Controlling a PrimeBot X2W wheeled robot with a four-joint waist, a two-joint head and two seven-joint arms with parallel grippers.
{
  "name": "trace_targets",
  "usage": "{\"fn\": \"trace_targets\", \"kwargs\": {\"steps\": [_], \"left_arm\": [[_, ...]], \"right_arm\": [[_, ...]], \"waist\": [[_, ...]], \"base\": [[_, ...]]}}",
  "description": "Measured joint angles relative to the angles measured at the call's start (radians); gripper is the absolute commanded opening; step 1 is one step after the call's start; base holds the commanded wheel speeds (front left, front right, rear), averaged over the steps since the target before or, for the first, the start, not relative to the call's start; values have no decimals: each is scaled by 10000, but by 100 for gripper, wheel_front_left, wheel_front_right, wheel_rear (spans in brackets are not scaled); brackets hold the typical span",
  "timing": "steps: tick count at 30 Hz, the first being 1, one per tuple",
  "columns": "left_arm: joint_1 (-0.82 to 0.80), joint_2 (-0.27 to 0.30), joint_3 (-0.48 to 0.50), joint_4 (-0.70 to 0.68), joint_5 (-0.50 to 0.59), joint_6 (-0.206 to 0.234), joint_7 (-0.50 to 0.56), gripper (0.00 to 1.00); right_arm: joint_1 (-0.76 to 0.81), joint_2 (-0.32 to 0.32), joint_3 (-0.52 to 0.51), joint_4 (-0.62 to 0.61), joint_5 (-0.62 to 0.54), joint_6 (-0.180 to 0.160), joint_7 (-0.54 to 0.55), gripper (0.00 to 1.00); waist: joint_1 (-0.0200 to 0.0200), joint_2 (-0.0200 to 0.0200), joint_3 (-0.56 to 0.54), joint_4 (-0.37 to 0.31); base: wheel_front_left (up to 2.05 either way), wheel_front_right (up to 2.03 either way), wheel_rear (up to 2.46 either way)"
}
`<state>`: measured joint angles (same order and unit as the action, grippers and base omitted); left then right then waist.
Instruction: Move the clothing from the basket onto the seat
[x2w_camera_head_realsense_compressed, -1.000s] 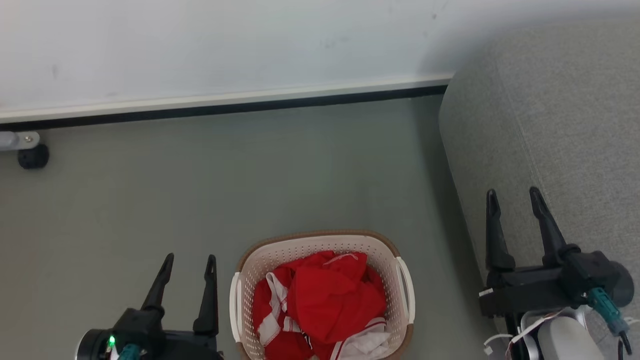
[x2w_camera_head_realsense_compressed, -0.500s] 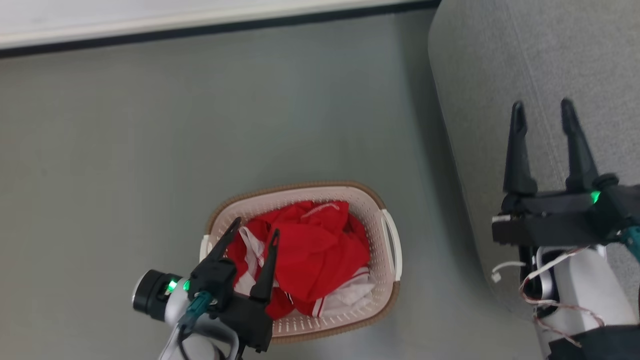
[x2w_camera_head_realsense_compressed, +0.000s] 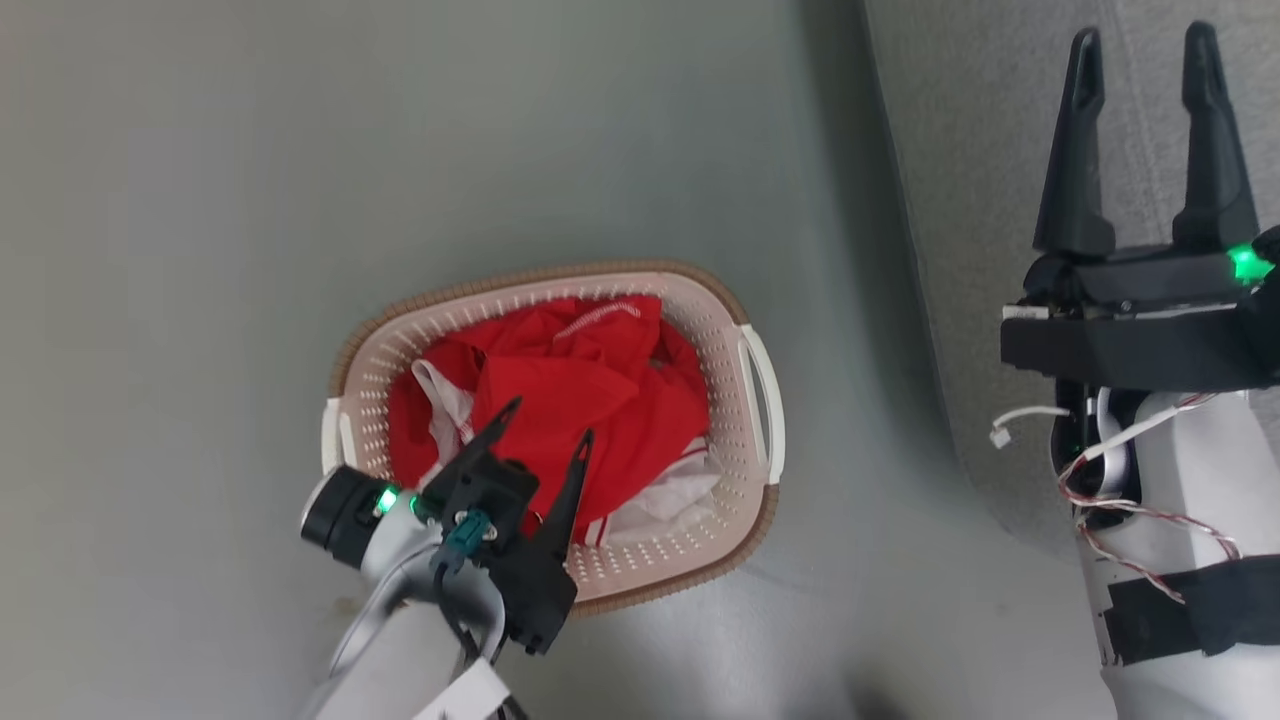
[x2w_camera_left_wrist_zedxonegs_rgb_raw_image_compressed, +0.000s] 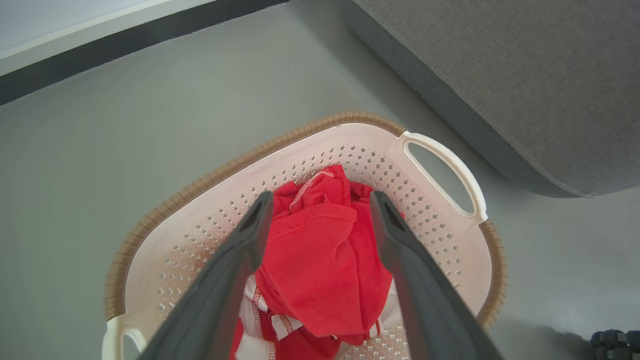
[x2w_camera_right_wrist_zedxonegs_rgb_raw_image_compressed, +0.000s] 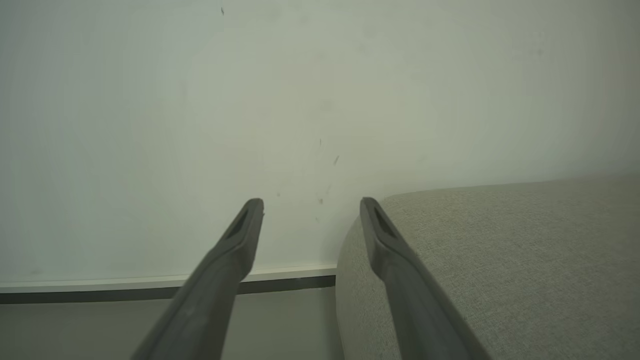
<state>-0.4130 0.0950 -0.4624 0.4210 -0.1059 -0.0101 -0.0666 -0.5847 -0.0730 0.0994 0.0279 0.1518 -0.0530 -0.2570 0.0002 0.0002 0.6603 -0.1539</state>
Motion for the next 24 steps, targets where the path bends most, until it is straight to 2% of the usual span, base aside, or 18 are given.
{"fn": "trace_targets", "kwargs": {"steps": [15, 24], "left_arm": [[-1440, 36, -186, 1611, 573, -59, 257, 100], [-2022, 127, 33, 2502, 859, 585, 198, 100]], "right_arm": [[-909, 61, 86, -178, 247, -10, 0, 100], [-1033, 82, 82, -25, 253, -44, 0, 100]], "waist": [[-1, 0, 1997, -552], [-1, 0, 2427, -794]], "base": [[0, 0, 0], [0, 0, 0]]}}
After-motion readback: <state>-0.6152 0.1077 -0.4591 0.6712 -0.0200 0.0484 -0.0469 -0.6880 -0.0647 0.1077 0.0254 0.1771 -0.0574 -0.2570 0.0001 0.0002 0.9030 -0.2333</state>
